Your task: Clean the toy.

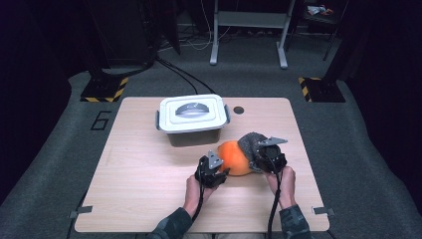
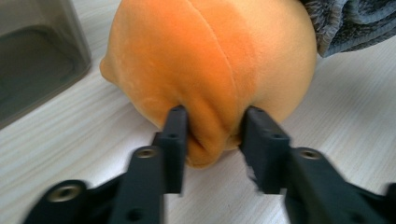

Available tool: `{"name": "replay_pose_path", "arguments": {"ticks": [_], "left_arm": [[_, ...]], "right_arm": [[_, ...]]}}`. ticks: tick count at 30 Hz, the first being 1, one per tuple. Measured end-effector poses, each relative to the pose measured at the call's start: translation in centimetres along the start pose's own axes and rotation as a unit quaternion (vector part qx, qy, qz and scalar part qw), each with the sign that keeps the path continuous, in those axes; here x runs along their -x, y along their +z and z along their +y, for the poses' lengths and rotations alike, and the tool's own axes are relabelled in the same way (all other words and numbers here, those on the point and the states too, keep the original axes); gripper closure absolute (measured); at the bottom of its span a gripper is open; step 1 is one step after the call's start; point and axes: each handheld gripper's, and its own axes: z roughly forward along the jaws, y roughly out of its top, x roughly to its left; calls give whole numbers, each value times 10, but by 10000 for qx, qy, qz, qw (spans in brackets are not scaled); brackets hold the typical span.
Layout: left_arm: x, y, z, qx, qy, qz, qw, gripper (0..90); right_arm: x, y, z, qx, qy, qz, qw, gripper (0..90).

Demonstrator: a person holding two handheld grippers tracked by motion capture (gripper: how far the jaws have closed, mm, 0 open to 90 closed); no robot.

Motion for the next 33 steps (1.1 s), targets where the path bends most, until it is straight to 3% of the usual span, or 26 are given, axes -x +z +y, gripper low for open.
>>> {"name": "replay_pose_path", "arguments": {"ticks": [3, 10, 18, 23, 27, 33], "left_arm": [[-2, 0, 3, 12, -22, -99, 9999, 743], [0, -6, 11, 59, -48, -386, 9992, 785], [4, -17, 21, 131, -103, -727, 9972, 792], [0, -14, 20, 110, -230, -732, 9970, 789], [-6, -11, 17, 38, -377, -779, 9962, 783], [-8, -10, 14, 54, -492, -774, 9958, 777]], "right_arm": [[2, -3, -1, 39, 51, 7, 10000, 753], [2, -18, 0, 198, 46, 74, 9998, 753], [-24, -44, 10, 476, -386, 371, 9974, 752], [-34, -28, 13, 235, -482, 391, 9978, 753], [-31, -15, 13, 221, -458, 362, 9980, 754], [-22, -15, 9, 207, -377, 288, 9987, 753]]}}
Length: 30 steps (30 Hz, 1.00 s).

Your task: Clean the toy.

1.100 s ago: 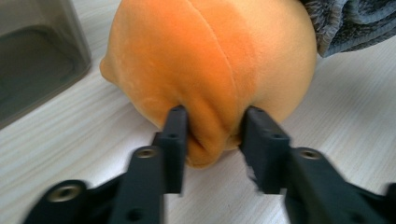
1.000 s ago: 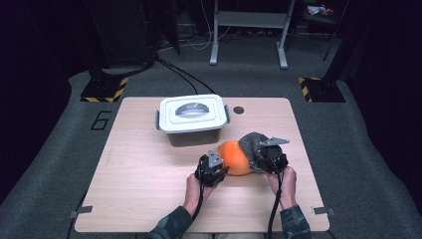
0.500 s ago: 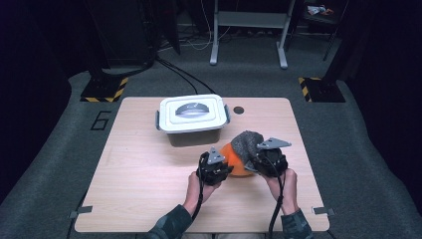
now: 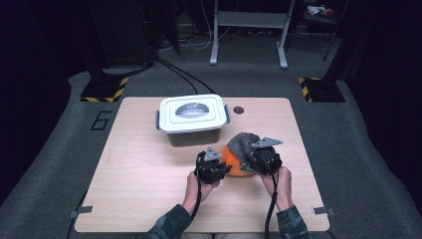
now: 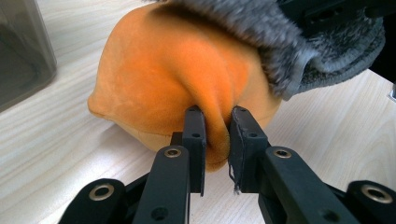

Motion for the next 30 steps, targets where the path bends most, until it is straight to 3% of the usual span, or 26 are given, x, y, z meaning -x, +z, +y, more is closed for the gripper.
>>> {"name": "replay_pose_path", "arguments": {"ticks": [14, 24, 27, 30], "left_arm": [[-6, 0, -3, -3, -103, 14, 9999, 775], [-7, 0, -5, 8, -137, 42, 9999, 775], [-9, -1, -5, -20, -146, 43, 9999, 775], [-8, -1, -5, -18, -144, 46, 9999, 775]], "right_arm": [[30, 7, -18, -141, 447, -208, 9987, 749], [49, 30, -37, -587, 793, -296, 9947, 747], [54, 46, -49, -849, 908, -272, 9919, 746], [57, 45, -51, -820, 980, -233, 9915, 746]]}}
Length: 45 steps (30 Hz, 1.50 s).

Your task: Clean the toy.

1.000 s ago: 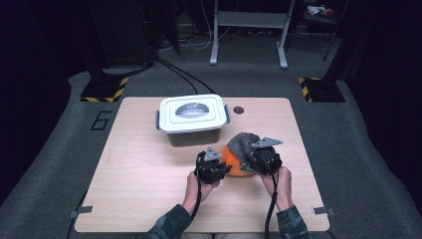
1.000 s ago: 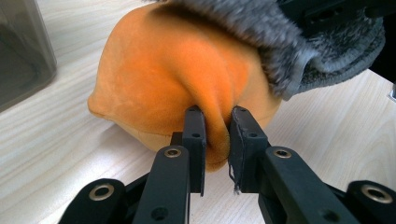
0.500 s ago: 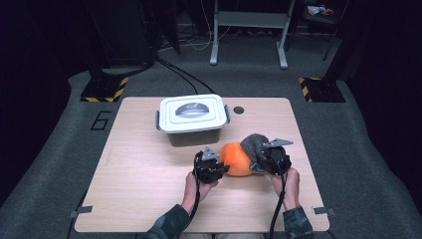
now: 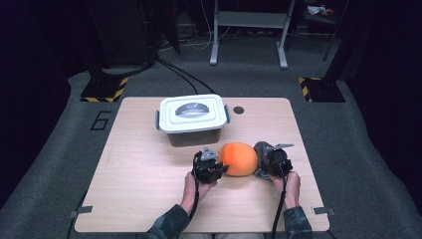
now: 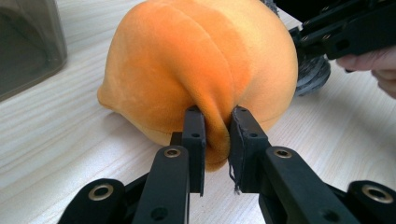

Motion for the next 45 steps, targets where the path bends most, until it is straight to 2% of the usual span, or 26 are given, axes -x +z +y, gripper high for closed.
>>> {"name": "replay_pose_path", "arguments": {"ticks": [4, 8, 11, 15, 17, 20, 23, 24, 25, 28, 31, 35, 38, 43, 45], "left_arm": [[1, 0, 0, 21, -18, -4, 10000, 775], [1, 0, 1, 31, 18, -2, 10000, 775], [2, 0, 2, 23, 32, -6, 10000, 775], [2, 0, 4, 28, 69, -2, 10000, 774], [3, 0, 5, 40, 58, 6, 10000, 774], [5, 1, 6, 14, 48, -19, 10000, 773], [5, 1, 7, 4, 94, -7, 10000, 772], [5, 1, 7, -7, 96, -10, 10000, 772], [4, 1, 7, -10, 84, -8, 10000, 772], [4, 1, 6, -9, 89, -14, 10000, 771], [6, 3, 6, 33, 89, -29, 10000, 772], [6, 3, 6, 26, 85, -41, 10000, 772], [4, 2, 5, 32, 56, -41, 10000, 772], [4, 2, 5, 14, 40, -55, 10000, 771], [3, 2, 5, 11, 67, -45, 10000, 771]], "right_arm": [[3, -14, 4, 186, -42, -131, 9997, 746], [-1, -38, 9, 467, -74, -199, 9987, 747], [-10, -55, 16, 732, -211, -78, 9971, 747], [-28, -72, 26, 1006, -458, 235, 9936, 746], [-38, -75, 30, 1040, -655, 424, 9915, 745], [-57, -73, 36, 992, -887, 524, 9897, 743], [-71, -68, 40, 924, -1101, 530, 9882, 743], [-74, -65, 41, 891, -1193, 467, 9877, 744], [-75, -63, 41, 879, -1194, 467, 9878, 744], [-73, -58, 41, 831, -1180, 459, 9885, 747], [-66, -57, 39, 838, -1039, 393, 9903, 750], [-53, -58, 34, 811, -920, 262, 9921, 750], [-41, -57, 28, 746, -720, 120, 9945, 749], [-20, -44, 18, 590, -484, 4, 9971, 748], [-15, -36, 15, 444, -377, -37, 9983, 748]]}}
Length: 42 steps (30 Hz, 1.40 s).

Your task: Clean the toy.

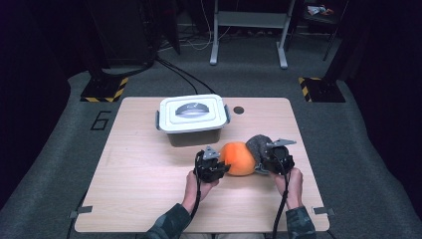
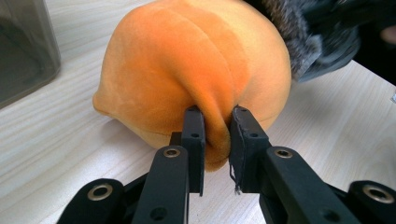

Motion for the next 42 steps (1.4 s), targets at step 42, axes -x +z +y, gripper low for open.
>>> {"name": "replay_pose_path", "arguments": {"ticks": [42], "left_arm": [[6, 2, -11, -100, 435, 318, 9985, 472]], "right_arm": [[-26, -13, 16, 413, -236, 282, 9985, 750]]}}
